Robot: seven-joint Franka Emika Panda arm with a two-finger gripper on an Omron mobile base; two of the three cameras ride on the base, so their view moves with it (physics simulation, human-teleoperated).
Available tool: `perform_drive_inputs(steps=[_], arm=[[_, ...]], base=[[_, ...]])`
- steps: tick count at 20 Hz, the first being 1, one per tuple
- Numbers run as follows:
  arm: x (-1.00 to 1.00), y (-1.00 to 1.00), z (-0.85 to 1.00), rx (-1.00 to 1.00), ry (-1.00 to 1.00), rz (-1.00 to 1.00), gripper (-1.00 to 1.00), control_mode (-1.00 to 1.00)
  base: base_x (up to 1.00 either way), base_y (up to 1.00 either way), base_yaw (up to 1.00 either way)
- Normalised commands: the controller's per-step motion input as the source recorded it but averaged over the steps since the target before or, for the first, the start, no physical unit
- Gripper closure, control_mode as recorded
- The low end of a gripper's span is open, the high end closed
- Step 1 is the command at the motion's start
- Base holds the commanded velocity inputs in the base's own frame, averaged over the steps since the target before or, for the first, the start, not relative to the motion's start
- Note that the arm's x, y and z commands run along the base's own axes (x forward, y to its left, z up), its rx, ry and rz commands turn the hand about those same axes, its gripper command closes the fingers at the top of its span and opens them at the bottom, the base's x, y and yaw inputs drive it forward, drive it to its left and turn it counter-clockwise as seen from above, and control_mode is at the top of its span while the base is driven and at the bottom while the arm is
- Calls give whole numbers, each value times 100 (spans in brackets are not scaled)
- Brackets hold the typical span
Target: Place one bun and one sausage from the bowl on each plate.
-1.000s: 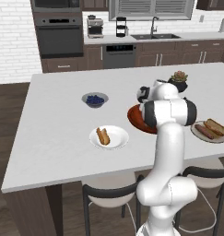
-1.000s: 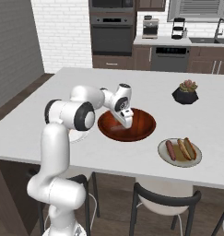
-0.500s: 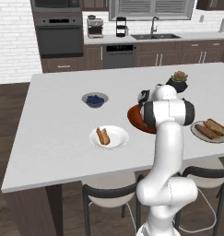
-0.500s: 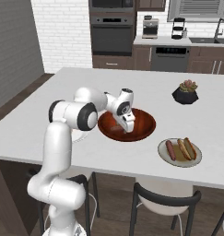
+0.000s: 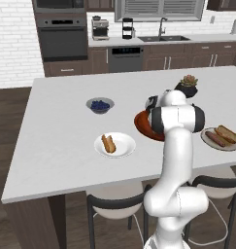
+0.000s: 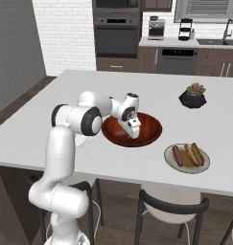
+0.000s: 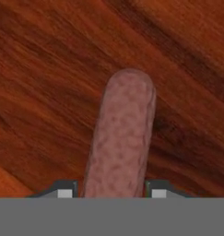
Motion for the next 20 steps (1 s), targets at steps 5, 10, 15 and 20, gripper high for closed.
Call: perform_drive_inputs(steps=[5, 10, 15, 20], arm=[[0, 0, 13, 0, 0, 0, 100, -100], [-8, 0, 61, 0, 0, 0, 100, -100], [-45, 12, 61, 0, 0, 3, 100, -100], [-67, 72, 39, -6, 0, 15, 100, -100]], base=[[0, 0, 0], [0, 0, 0], [0, 0, 0], [0, 0, 0]])
